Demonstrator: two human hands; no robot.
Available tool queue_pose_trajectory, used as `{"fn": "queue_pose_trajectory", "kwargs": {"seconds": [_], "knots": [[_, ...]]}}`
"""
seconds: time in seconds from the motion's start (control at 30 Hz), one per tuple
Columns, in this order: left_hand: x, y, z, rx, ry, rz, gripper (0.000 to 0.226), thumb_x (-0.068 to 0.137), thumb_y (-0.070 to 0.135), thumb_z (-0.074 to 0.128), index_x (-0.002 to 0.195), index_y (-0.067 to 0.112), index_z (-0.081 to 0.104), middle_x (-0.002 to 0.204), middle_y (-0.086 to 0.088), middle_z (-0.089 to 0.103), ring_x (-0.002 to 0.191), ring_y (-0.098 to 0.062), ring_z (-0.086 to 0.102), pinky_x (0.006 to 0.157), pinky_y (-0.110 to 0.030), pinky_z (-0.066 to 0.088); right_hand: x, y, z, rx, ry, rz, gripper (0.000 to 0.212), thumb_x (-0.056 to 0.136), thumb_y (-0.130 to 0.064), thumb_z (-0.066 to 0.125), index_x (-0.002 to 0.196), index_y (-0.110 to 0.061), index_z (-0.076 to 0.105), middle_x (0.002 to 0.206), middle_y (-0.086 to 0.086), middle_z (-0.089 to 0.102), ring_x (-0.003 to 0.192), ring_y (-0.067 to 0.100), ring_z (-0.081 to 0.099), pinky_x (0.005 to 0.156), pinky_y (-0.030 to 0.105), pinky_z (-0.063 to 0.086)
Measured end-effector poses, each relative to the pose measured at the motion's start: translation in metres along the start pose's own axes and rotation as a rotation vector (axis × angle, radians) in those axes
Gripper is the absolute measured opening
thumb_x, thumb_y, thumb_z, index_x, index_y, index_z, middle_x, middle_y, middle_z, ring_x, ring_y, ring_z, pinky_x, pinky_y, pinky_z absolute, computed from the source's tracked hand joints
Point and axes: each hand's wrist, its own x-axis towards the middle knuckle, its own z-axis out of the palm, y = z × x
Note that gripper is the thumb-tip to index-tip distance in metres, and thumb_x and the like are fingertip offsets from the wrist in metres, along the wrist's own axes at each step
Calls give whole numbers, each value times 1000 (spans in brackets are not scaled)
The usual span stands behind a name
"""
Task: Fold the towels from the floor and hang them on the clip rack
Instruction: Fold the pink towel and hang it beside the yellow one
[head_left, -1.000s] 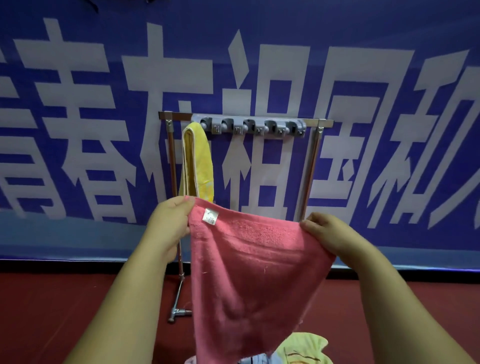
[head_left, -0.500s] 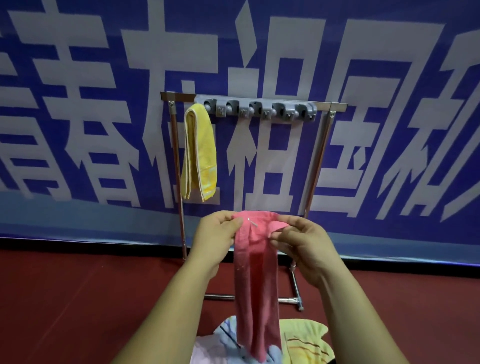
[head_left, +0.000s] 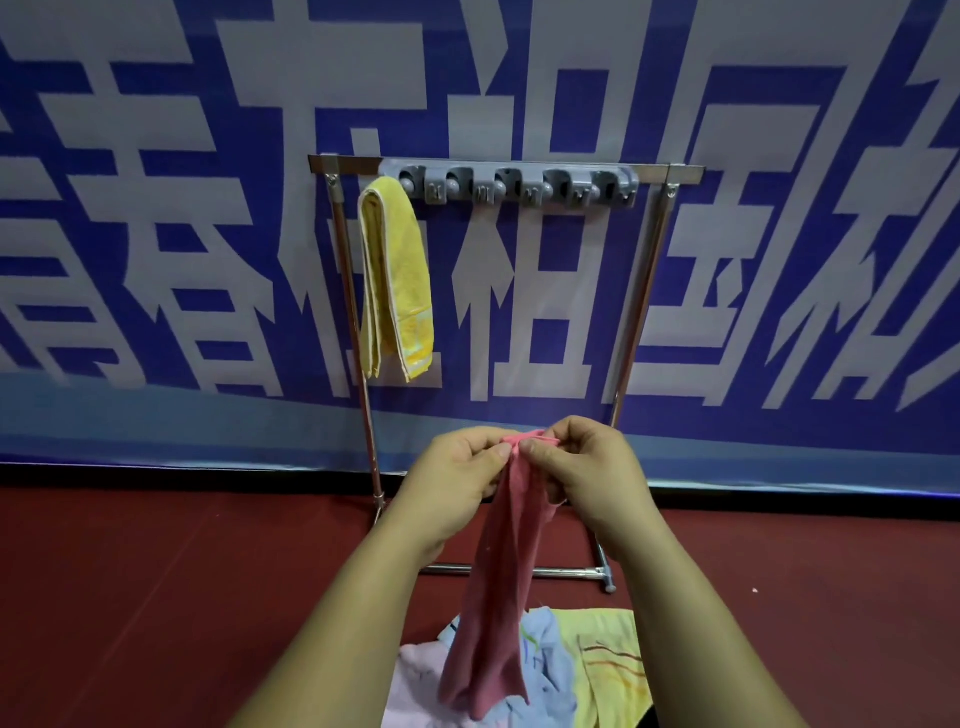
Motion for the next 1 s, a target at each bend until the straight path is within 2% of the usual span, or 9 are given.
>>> {"fn": "queue_pose_trajectory", "kwargs": {"seconds": [0.1,0.23,0.33,0.5,0.6,0.67,0.77,0.83,1.0], "knots": [[0,-4,0,-36,-28,12,30,112,13,52,123,18,79,116,-16,80,118,-44,72,111,-62,51,2,3,4,-19,31,5,28,89,-21,83,72,-15,62,55,3,57,51,19,50,56,38,44],[-5,-1,1,-119,-67,50,30,105,-2,58,130,7,73,117,-14,81,112,-28,77,99,-36,60,2,3,6,-57,70,7,36,84,-32,85,67,-15,58,55,3,57,51,19,50,53,40,44],[-5,-2,1,-116,-53,83,34,99,-10,63,128,5,74,119,-10,81,116,-24,76,96,-28,60,1,1,8,-108,86,3,39,80,-39,84,71,-11,58,57,2,60,55,19,53,56,43,50],[-7,-1,3,-103,8,77,28,103,-6,60,120,9,76,110,-9,83,106,-23,79,88,-25,61,-2,-4,12,-127,71,-33,40,83,-37,85,71,-9,60,59,8,64,55,18,57,55,47,53],[-8,0,1,-86,46,73,24,106,0,59,118,11,77,108,-9,83,105,-25,80,91,-33,63,-4,-7,10,-129,37,-46,35,87,-31,85,74,-8,63,58,4,61,53,16,53,55,38,45],[-8,2,-4,-53,80,86,23,107,3,59,118,12,77,108,-7,83,106,-26,79,95,-39,62,-4,-7,1,-119,-100,-37,31,90,-26,83,79,-6,63,57,2,57,51,17,48,53,32,40],[-6,9,-17,-7,169,115,21,107,4,58,115,14,75,104,-3,83,103,-21,79,93,-33,61,-3,-7,-23,-256,-412,29,26,93,-23,82,87,-4,65,59,3,56,52,19,47,50,29,40],[-5,16,-25,-11,191,128,22,107,5,59,114,17,76,104,-1,83,103,-18,78,95,-32,60,-2,-7,-35,-410,-516,86,20,94,-25,80,92,-9,70,61,3,57,56,19,50,53,33,44],[-6,27,-40,50,182,168,23,107,7,61,113,21,77,102,2,82,102,-14,77,99,-35,60,-1,-7,-45,-622,-426,115,14,97,-34,75,94,-20,72,66,3,67,53,17,56,54,33,50]]}}
